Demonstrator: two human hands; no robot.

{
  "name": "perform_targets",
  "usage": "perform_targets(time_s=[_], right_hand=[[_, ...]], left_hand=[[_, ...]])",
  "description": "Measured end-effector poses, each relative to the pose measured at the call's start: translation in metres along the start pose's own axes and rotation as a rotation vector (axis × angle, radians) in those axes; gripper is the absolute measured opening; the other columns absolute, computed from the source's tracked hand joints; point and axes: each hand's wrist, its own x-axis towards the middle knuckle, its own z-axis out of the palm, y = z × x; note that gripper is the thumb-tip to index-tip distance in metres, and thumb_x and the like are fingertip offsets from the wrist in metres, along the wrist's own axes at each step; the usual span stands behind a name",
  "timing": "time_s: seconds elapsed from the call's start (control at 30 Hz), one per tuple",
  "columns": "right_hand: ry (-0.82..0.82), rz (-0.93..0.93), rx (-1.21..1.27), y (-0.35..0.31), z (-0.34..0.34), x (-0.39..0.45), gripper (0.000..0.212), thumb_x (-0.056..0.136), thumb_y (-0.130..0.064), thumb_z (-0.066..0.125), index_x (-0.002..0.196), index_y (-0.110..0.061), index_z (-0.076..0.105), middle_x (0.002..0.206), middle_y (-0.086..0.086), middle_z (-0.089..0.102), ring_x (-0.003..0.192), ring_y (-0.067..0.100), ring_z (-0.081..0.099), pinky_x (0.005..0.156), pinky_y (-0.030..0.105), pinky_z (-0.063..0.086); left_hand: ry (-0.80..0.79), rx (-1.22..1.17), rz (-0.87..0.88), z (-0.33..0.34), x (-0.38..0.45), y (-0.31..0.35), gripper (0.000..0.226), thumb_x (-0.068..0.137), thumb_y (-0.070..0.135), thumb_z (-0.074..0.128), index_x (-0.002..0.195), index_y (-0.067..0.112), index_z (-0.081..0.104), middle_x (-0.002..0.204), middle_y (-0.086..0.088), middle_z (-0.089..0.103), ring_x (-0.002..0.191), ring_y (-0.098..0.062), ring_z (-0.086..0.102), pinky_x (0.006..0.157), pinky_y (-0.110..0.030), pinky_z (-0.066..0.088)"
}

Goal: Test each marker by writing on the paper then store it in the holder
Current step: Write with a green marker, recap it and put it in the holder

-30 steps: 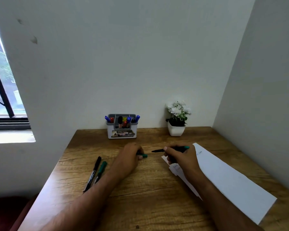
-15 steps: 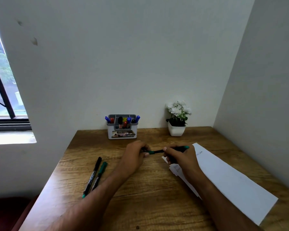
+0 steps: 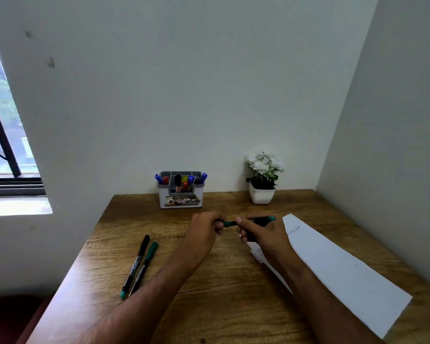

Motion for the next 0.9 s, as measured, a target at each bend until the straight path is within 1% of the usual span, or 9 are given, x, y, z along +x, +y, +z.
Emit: perform_targets(time_s=[0.13,0.27,0.33,0.4,0.5,0.6,0.73,0.8,0.9], right_hand=[[0.014,0.055,0.06,0.007,0.006,0.003,0.016,0.089,-0.006,0.073,0.097,0.007,0.072,0.071,0.012,0.067,0.06,0.014,0.061,0.056,0.023,0.052],[-0.023,0.046,0.008,0.006,0.007,0.01,0.016,0.085,-0.006,0.077,0.095,0.007,0.074,0.075,0.019,0.069,0.063,0.02,0.064,0.057,0.028,0.054],[-0.074,0.031,-0.054,0.0,0.007,0.012,0.013,0.085,-0.003,0.076,0.095,0.005,0.075,0.078,0.022,0.07,0.065,0.024,0.066,0.059,0.03,0.056],[-0.117,0.005,-0.113,-0.005,0.007,0.014,0.012,0.084,0.0,0.075,0.096,0.003,0.078,0.083,0.025,0.073,0.068,0.028,0.068,0.062,0.033,0.059],[-0.113,-0.045,-0.235,-0.007,0.007,0.019,0.012,0.081,0.0,0.079,0.093,-0.003,0.081,0.084,0.022,0.076,0.076,0.033,0.073,0.071,0.042,0.063],[-0.126,-0.146,-0.507,0.001,0.013,0.028,0.017,0.079,-0.006,0.083,0.095,-0.01,0.082,0.079,0.008,0.079,0.076,0.027,0.075,0.075,0.047,0.064],[-0.095,-0.32,-0.794,0.007,0.038,0.037,0.019,0.08,-0.017,0.084,0.098,-0.022,0.082,0.089,-0.008,0.079,0.082,0.003,0.072,0.08,0.033,0.061],[-0.08,-0.397,-0.858,0.006,0.053,0.042,0.02,0.082,-0.019,0.082,0.102,-0.022,0.081,0.094,-0.009,0.079,0.085,0.0,0.071,0.082,0.028,0.061],[-0.06,-0.483,-0.952,0.003,0.078,0.049,0.02,0.086,-0.025,0.078,0.106,-0.025,0.08,0.096,-0.009,0.079,0.084,0.002,0.07,0.079,0.031,0.06]], left_hand=[[-0.003,0.033,0.006,-0.007,-0.001,-0.001,0.022,0.093,0.0,0.052,0.09,0.01,0.072,0.069,0.008,0.061,0.064,-0.001,0.057,0.061,-0.01,0.042],[-0.031,0.022,-0.028,-0.018,0.0,-0.004,0.018,0.093,0.003,0.056,0.095,0.011,0.072,0.075,0.005,0.067,0.071,-0.001,0.061,0.069,-0.021,0.051],[-0.006,0.024,-0.02,-0.025,-0.001,-0.006,0.014,0.088,0.005,0.065,0.096,0.013,0.072,0.079,0.011,0.065,0.075,0.003,0.06,0.071,-0.012,0.048],[0.028,0.014,-0.025,-0.034,-0.003,-0.009,0.017,0.082,0.006,0.072,0.096,0.016,0.072,0.084,0.015,0.063,0.079,0.007,0.058,0.072,-0.003,0.043],[0.077,-0.038,-0.091,-0.045,-0.003,-0.016,0.021,0.078,0.009,0.078,0.096,0.02,0.073,0.091,0.015,0.066,0.085,0.004,0.06,0.074,-0.003,0.044],[0.166,-0.157,-0.132,-0.054,-0.001,-0.02,0.023,0.075,0.01,0.08,0.094,0.021,0.074,0.094,0.012,0.069,0.09,-0.001,0.065,0.078,-0.012,0.052],[0.257,-0.347,-0.137,-0.057,0.001,-0.02,0.025,0.076,0.004,0.078,0.097,0.016,0.073,0.098,0.005,0.073,0.095,-0.005,0.068,0.086,-0.024,0.056],[0.294,-0.377,-0.131,-0.059,0.001,-0.021,0.024,0.077,0.004,0.077,0.098,0.017,0.073,0.098,0.006,0.073,0.096,-0.003,0.068,0.087,-0.025,0.056],[0.354,-0.344,-0.097,-0.065,-0.001,-0.023,0.026,0.079,0.005,0.075,0.1,0.019,0.073,0.097,0.011,0.073,0.096,0.002,0.067,0.087,-0.02,0.054]])
